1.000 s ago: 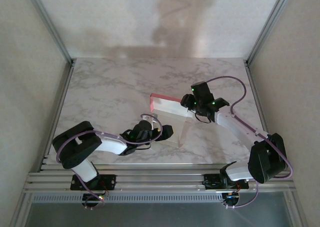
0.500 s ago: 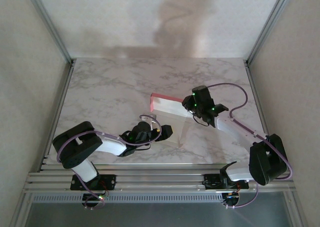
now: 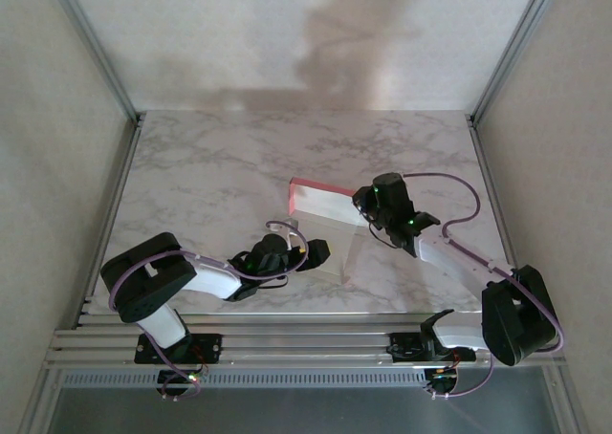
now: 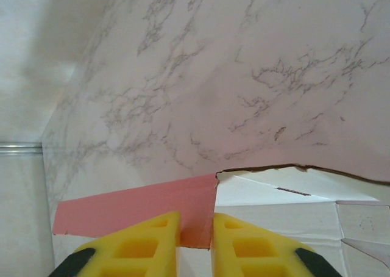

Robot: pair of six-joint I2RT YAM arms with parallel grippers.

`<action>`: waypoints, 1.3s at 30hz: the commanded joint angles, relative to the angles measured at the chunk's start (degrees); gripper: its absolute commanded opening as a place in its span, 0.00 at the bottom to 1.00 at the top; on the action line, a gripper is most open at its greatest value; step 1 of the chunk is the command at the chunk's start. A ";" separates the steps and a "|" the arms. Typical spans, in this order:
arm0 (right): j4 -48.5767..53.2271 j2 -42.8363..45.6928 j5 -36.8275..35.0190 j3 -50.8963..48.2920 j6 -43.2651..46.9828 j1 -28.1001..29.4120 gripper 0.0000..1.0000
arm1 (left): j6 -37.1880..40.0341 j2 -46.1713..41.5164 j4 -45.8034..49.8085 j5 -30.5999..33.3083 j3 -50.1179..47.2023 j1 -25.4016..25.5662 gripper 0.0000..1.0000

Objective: Fold the paper box

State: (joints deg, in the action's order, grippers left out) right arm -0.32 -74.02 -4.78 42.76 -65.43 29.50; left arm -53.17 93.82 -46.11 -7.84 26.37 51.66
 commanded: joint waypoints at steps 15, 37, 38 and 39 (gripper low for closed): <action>-5.57 2.10 -2.17 -3.39 -5.20 -0.38 0.36 | -1.85 0.69 0.23 1.45 -1.33 0.76 0.99; 5.20 15.04 12.78 -13.45 18.56 -0.37 0.68 | -3.67 3.22 -3.62 2.37 -1.14 0.63 1.00; 4.67 14.86 11.11 -14.33 18.06 -0.40 0.70 | -3.93 3.33 -3.72 2.46 -1.28 0.64 0.99; 4.15 14.44 9.96 -14.90 17.55 -0.41 0.72 | -4.19 3.36 -3.87 2.55 -1.39 0.63 1.00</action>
State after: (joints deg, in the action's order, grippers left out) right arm 6.20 -59.00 7.09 29.67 -48.42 29.32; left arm -55.83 95.74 -50.98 -6.35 25.80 51.94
